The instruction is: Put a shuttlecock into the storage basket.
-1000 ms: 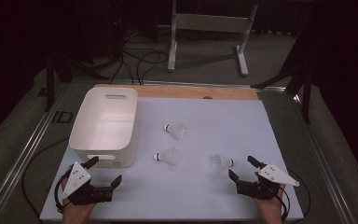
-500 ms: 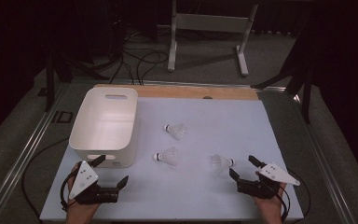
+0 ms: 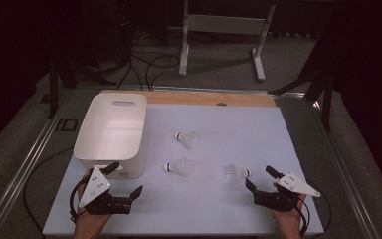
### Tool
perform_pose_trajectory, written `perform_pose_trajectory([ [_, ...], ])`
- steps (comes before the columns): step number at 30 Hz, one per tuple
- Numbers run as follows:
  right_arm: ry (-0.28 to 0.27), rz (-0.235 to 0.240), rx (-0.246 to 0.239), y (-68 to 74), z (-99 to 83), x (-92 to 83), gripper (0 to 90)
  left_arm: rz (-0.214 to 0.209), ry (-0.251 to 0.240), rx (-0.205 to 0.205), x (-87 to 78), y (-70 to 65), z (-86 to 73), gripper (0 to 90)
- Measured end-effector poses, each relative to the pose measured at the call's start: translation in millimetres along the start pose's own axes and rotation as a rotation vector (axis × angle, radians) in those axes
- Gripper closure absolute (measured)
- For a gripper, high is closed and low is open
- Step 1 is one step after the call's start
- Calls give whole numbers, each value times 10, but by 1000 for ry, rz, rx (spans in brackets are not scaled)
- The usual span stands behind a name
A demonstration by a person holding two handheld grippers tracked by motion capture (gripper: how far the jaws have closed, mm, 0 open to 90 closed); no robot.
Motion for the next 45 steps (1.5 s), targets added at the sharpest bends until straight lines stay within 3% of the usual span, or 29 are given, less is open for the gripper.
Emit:
perform_pose_trajectory([
  [25,2,-8,12,-33,-5,-8,100,-89,-21,46,296,-236,246,10],
  [45,-3,-19,23,-67,2,-22,100,-149,-32,48,611,-428,423,20],
])
Point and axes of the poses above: each handheld gripper's, and its own axes: x roughly forward along the jaws, z roughly out of its top, y roughly to its left, the point moved 9 cm from there along x, roughly forward along the jaws, and after that the axes turned 12 degrees about -y, right-handed, at the moved point
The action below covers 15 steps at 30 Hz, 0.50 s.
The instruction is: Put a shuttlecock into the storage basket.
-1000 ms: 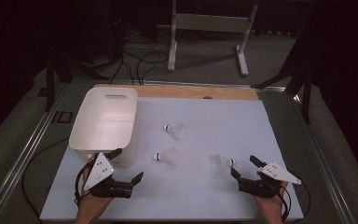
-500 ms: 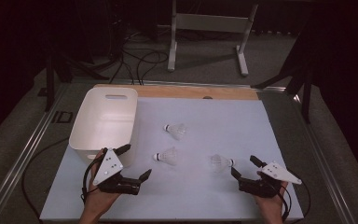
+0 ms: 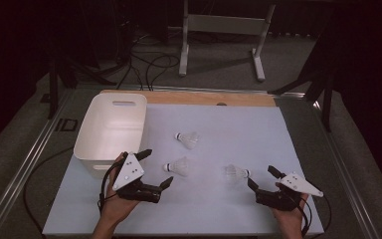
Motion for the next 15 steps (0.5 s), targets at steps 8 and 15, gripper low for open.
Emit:
perform_pose_trajectory([
  [8,-8,-4,4,-14,9,-8,99,-13,2,7,132,-41,59,24],
  [15,-8,-9,9,-29,11,-15,100,-33,8,9,270,-86,74,25],
])
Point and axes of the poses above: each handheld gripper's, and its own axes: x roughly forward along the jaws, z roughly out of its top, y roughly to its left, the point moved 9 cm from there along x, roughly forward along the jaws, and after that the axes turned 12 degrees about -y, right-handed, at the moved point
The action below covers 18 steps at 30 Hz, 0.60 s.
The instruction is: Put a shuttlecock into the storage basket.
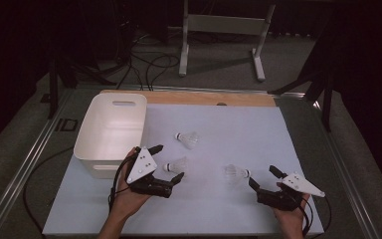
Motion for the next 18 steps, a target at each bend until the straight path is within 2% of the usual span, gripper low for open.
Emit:
perform_pose_trajectory([
  [18,-4,-7,5,-22,6,-9,100,-19,8,-25,294,7,30,26],
])
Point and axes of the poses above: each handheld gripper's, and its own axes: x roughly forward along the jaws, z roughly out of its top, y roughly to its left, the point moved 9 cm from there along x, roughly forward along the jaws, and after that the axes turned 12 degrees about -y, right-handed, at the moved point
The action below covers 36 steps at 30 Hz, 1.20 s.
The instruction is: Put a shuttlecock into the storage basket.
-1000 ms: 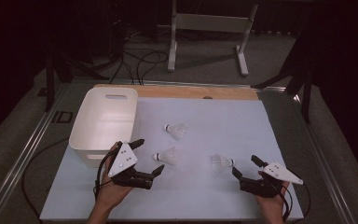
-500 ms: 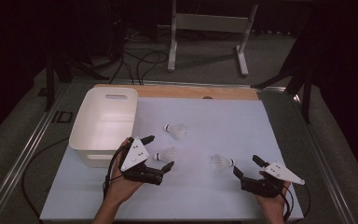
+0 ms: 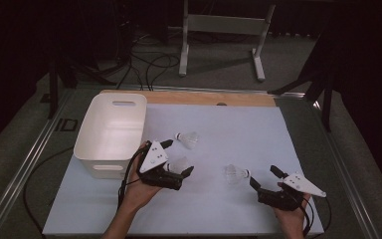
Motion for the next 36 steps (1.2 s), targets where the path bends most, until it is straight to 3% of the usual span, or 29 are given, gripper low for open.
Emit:
perform_pose_trajectory([
  [17,-5,-9,6,-30,7,-13,100,-44,20,-12,345,-99,-26,36],
  [36,-13,-21,14,-60,18,-24,100,-98,61,-50,679,-259,-173,49],
])
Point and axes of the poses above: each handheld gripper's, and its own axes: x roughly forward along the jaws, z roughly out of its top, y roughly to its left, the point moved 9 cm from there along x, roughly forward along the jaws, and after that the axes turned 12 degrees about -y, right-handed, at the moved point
